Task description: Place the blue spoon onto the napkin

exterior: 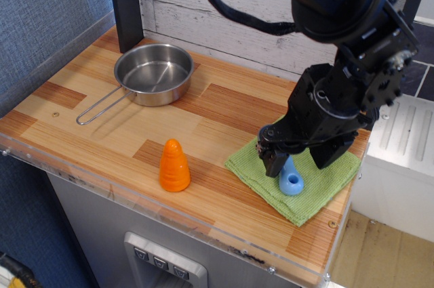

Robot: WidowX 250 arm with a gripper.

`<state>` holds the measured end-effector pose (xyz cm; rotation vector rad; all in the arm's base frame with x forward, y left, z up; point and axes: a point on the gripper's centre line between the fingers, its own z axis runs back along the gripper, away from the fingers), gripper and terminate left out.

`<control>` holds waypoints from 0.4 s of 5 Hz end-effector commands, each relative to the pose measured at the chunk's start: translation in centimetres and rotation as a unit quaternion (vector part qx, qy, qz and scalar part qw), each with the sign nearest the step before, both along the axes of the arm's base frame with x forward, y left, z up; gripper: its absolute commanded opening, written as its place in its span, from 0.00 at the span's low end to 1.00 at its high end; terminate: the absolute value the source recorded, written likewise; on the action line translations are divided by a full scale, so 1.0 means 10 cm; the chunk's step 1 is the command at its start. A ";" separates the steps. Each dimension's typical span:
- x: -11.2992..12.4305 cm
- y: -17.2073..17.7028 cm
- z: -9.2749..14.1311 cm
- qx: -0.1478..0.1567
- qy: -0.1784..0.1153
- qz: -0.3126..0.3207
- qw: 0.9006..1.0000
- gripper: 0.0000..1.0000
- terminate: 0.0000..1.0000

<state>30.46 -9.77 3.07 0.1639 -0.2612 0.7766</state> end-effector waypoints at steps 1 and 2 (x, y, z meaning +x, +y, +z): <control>0.16 -0.02 0.77 -0.069 -0.105 -0.010 0.992 1.00 0.00; 0.12 0.06 1.01 -0.067 -0.121 -0.024 0.990 1.00 0.00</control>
